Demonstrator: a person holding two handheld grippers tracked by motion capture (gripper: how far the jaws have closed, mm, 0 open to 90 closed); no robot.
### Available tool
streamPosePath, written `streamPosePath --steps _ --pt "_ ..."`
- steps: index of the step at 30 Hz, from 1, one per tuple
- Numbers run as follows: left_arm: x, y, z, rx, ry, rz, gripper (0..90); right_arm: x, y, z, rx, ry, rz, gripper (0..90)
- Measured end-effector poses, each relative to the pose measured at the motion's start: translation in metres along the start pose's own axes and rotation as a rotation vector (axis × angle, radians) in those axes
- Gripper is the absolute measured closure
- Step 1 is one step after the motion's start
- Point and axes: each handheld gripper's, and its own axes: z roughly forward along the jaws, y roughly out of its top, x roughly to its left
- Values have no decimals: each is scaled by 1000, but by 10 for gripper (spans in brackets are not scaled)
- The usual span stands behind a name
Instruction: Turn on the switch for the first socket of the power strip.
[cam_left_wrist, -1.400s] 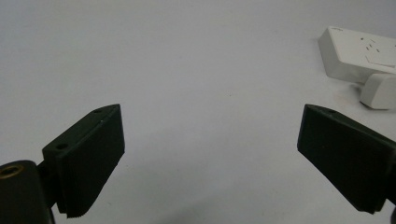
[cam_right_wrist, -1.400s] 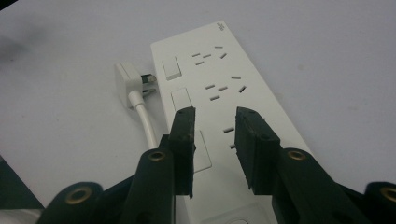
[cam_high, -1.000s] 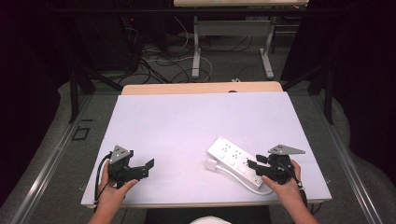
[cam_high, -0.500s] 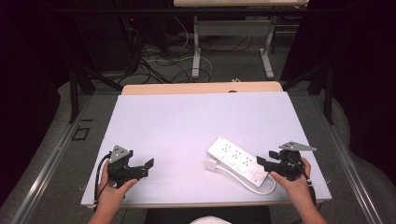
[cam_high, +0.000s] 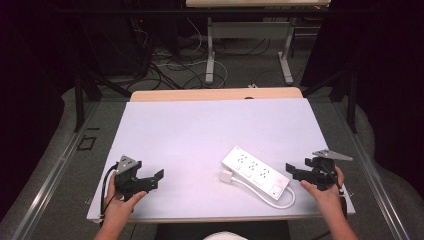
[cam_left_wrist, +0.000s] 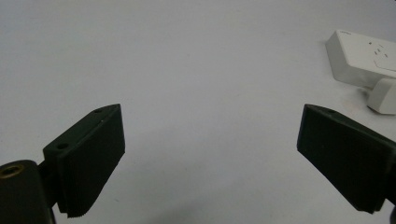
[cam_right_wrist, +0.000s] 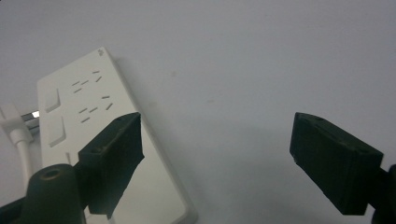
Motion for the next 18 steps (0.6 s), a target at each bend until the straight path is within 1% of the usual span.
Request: streamPosePath --steps 4,5,6,7,8,9,10,12,14,15,16,17,18 --pt "0 0 0 1 0 0 77 -5 0 0 -1 -13 -3 151" --pt "0 0 0 1 0 0 77 -5 0 0 1 -16 9 150" --pt "1 0 0 2 1 0 77 -7 -1 1 -2 -21 -3 149" --pt "1 0 0 3 2 1 77 -8 -1 1 -2 -28 5 144" --pt "1 0 0 2 3 -1 77 -9 -1 2 -13 -40 8 136" --pt "1 0 1 2 4 -2 77 -10 -1 2 -3 -35 6 126" --pt "1 0 1 3 4 -2 77 -12 -1 2 -2 -41 1 117" --pt "2 0 1 6 5 -1 77 -13 -2 3 -4 -51 12 110" --pt "3 0 1 11 4 -7 77 -16 -2 4 -5 -61 5 109" --pt "3 -1 1 8 5 -8 77 -16 -2 4 -2 -63 19 109" --pt "3 -1 1 10 5 -9 77 -16 -2 4 -2 -63 16 108" --pt "3 -1 1 11 4 -11 77 -17 -3 6 -15 -76 8 103" --pt "4 -1 1 12 5 -10 77 -17 -3 6 -13 -79 15 96"
